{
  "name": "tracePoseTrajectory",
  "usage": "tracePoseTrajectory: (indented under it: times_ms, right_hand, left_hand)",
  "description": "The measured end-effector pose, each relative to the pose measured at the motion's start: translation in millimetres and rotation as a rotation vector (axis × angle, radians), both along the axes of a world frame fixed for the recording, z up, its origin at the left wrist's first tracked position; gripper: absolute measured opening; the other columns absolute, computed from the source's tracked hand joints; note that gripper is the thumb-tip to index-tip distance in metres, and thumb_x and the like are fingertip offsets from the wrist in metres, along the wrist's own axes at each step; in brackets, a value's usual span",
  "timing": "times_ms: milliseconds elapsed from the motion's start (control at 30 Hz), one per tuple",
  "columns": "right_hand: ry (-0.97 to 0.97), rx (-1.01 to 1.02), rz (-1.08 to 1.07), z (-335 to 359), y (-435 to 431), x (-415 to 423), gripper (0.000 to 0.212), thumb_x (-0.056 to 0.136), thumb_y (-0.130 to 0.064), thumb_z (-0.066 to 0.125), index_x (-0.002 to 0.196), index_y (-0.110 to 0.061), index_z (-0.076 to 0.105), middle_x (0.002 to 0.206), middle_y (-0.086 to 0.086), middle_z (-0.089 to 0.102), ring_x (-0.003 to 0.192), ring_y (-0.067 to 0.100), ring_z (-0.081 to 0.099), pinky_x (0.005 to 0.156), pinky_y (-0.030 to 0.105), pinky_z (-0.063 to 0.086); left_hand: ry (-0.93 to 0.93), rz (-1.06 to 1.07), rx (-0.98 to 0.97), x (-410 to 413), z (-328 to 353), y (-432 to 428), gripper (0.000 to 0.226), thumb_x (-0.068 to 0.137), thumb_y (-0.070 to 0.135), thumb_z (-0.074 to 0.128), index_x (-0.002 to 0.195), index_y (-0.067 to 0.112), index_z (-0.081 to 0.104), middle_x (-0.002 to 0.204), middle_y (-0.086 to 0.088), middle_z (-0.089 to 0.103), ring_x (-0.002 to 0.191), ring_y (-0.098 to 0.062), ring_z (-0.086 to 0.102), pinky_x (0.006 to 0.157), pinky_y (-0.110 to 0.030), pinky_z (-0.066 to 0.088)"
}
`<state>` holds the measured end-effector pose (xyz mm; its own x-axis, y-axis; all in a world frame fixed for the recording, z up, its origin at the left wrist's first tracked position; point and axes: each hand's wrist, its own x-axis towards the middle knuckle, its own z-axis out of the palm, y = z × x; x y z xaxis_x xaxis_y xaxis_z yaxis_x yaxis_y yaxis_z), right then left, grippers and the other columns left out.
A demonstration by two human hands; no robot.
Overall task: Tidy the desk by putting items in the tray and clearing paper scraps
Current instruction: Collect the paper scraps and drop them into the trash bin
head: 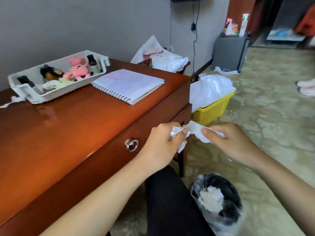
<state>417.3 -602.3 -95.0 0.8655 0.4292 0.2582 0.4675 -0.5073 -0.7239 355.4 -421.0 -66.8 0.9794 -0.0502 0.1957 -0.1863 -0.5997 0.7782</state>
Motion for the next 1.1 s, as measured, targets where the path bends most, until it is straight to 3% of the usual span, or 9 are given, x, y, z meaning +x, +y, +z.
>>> tracePoseTrajectory:
  times_ms: [167, 300, 433, 533, 733, 867, 967, 1033, 1100]
  right_hand:
    - [0.145, 0.010, -0.073, -50, -45, 11, 0.049, 0.097, -0.029, 0.050, 0.054, -0.012, 0.033, 0.052, -0.007, 0.022, 0.049, 0.008, 0.022, 0.052, 0.028, 0.017]
    - [0.283, -0.055, -0.141, -100, -72, 22, 0.048, 0.097, -0.030, 0.047, 0.055, -0.012, 0.035, 0.055, 0.003, 0.028, 0.049, 0.014, 0.028, 0.055, 0.031, 0.023]
    - [0.462, -0.116, -0.200, -156, -89, 35, 0.047, 0.097, -0.026, 0.049, 0.056, -0.003, 0.042, 0.056, 0.006, 0.035, 0.054, 0.017, 0.035, 0.058, 0.031, 0.027]
    - [0.586, -0.163, -0.203, -193, -94, 41, 0.046, 0.096, -0.024, 0.049, 0.055, -0.012, 0.034, 0.058, 0.007, 0.030, 0.055, 0.018, 0.030, 0.053, 0.027, 0.023]
    - [0.837, -0.207, -0.257, -265, -99, 49, 0.050, 0.093, -0.021, 0.051, 0.050, -0.017, 0.026, 0.049, -0.001, 0.025, 0.045, 0.014, 0.024, 0.053, 0.031, 0.020]
    - [0.975, -0.244, -0.319, -300, -98, 50, 0.050, 0.092, -0.018, 0.051, 0.048, -0.016, 0.026, 0.048, 0.000, 0.027, 0.045, 0.013, 0.025, 0.053, 0.031, 0.019]
    - [1.068, -0.278, -0.367, -323, -97, 54, 0.048, 0.092, -0.018, 0.049, 0.048, -0.015, 0.030, 0.049, 0.002, 0.032, 0.048, 0.016, 0.030, 0.056, 0.031, 0.022]
    - [1.103, -0.269, -0.389, -333, -96, 55, 0.045, 0.090, -0.017, 0.050, 0.048, -0.015, 0.032, 0.050, 0.002, 0.034, 0.051, 0.018, 0.033, 0.059, 0.031, 0.025]
    - [1.120, -0.241, -0.398, -340, -95, 57, 0.042, 0.089, -0.015, 0.051, 0.051, -0.014, 0.034, 0.053, 0.003, 0.034, 0.054, 0.018, 0.034, 0.061, 0.031, 0.025]
  left_hand:
    - [0.182, -0.075, -0.068, 38, -61, -42, 0.045, 0.098, 0.023, 0.045, 0.054, 0.020, 0.052, 0.058, -0.013, 0.065, 0.068, -0.017, 0.064, 0.084, -0.029, 0.051]
    - [0.352, -0.014, -0.148, 65, -126, -69, 0.044, 0.094, 0.033, 0.046, 0.053, 0.017, 0.053, 0.063, -0.023, 0.064, 0.065, -0.032, 0.062, 0.071, -0.039, 0.050]
    - [0.522, 0.017, -0.133, 82, -182, -94, 0.050, 0.095, 0.035, 0.044, 0.059, 0.000, 0.047, 0.058, -0.011, 0.047, 0.054, -0.018, 0.041, 0.057, -0.029, 0.032]
    - [0.623, 0.055, -0.101, 94, -217, -112, 0.047, 0.098, 0.029, 0.043, 0.055, 0.012, 0.039, 0.051, 0.001, 0.041, 0.044, -0.007, 0.037, 0.046, -0.020, 0.027]
    - [0.847, 0.213, -0.129, 110, -279, -132, 0.032, 0.097, 0.025, 0.044, 0.085, 0.003, 0.064, 0.074, -0.008, 0.060, 0.078, -0.026, 0.055, 0.063, -0.026, 0.035]
    - [0.950, 0.241, -0.116, 120, -299, -143, 0.027, 0.098, 0.023, 0.042, 0.083, 0.005, 0.054, 0.065, -0.001, 0.046, 0.063, -0.019, 0.048, 0.051, -0.028, 0.033]
    - [1.031, 0.200, -0.078, 127, -316, -145, 0.028, 0.098, 0.018, 0.039, 0.111, 0.001, 0.058, 0.102, -0.014, 0.062, 0.099, -0.032, 0.058, 0.078, -0.033, 0.045]
    - [1.100, 0.185, -0.044, 129, -327, -145, 0.038, 0.098, 0.016, 0.038, 0.133, 0.003, 0.047, 0.135, -0.017, 0.051, 0.123, -0.033, 0.049, 0.094, -0.034, 0.042]
    - [1.164, 0.183, -0.041, 131, -337, -143, 0.041, 0.098, 0.015, 0.039, 0.138, 0.004, 0.042, 0.141, -0.017, 0.046, 0.127, -0.033, 0.046, 0.098, -0.035, 0.041]
